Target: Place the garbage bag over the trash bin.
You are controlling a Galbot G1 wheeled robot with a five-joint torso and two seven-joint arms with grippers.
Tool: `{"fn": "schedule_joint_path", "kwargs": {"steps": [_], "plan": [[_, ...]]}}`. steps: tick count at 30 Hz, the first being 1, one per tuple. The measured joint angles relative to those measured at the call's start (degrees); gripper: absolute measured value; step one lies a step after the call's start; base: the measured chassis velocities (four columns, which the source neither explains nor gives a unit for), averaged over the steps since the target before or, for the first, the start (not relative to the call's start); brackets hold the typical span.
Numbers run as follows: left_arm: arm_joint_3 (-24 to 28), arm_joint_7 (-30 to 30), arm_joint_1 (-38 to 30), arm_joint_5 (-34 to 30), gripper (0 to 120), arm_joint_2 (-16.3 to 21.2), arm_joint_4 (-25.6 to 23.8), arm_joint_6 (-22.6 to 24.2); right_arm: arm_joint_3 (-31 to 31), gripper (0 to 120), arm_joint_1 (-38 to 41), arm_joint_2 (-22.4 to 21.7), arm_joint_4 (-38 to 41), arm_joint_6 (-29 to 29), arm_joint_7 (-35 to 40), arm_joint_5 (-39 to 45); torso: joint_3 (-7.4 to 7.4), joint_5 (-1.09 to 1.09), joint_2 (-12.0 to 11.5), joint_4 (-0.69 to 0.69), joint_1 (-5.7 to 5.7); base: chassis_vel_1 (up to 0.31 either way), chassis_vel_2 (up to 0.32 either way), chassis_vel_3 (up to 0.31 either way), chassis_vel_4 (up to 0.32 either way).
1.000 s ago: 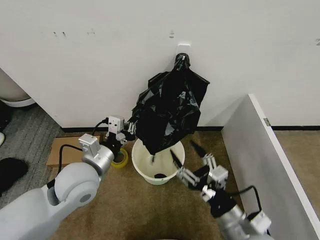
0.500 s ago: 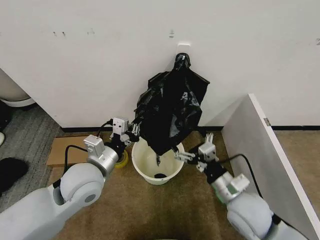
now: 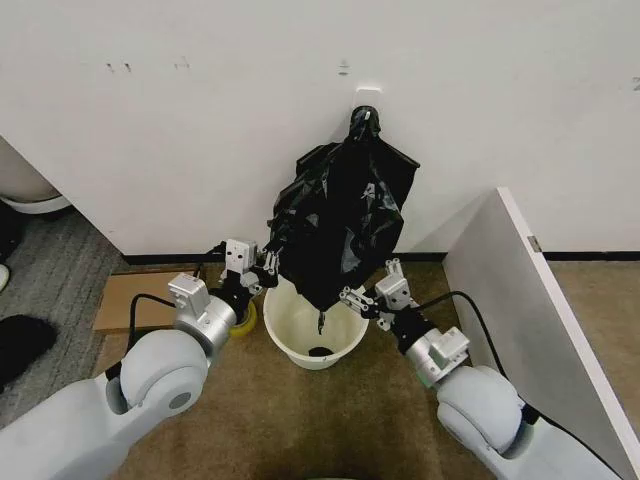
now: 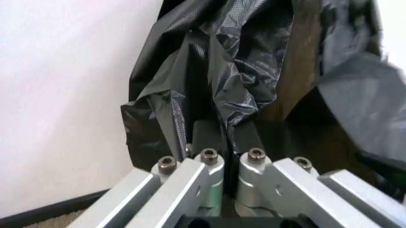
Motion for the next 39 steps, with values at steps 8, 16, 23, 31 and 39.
{"fn": "schedule_joint_path", "kwargs": {"steps": [8, 16, 23, 31, 39], "plan": [[-0.9, 0.1, 1.1, 0.0, 0, 0.3, -0.3, 0.0, -0.8, 26, 1.0, 0.3, -0.6, 0.8, 0.1, -0.1, -0.01, 0.0, 0.0, 0.0, -0.01, 0.0, 0.0, 0.0, 0.0], [-2.3, 0.1, 2.5, 0.0, 0, 0.6, -0.6, -0.2, 0.3, 0, 0.1, 0.3, 0.3, 2.5, 0.2, 1.2, -0.01, 0.0, 0.0, -0.01, -0.01, 0.0, 0.0, 0.0, 0.0], [-5.9, 0.2, 5.7, 0.2, 12, 0.5, -1.5, -0.7, 2.0, 0, -1.8, 1.7, 3.0, 5.2, 0.5, 4.3, -0.01, 0.0, 0.0, 0.0, -0.01, 0.0, 0.0, 0.0, 0.0], [-8.7, 2.3, 6.1, 3.5, 40, 4.1, -5.1, -1.1, 2.1, 0, -3.0, 2.0, 4.6, 6.2, 0.1, 3.4, -0.01, 0.0, 0.0, -0.01, -0.01, 0.0, 0.0, 0.0, 0.0], [-8.9, 6.7, 8.2, 11.0, 67, 9.9, -8.8, -2.5, 1.6, 0, -2.4, 3.4, 3.3, 6.3, 0.1, 2.6, -0.01, 0.0, 0.0, 0.02, -0.01, 0.0, 0.0, 0.0, 0.0]]}}
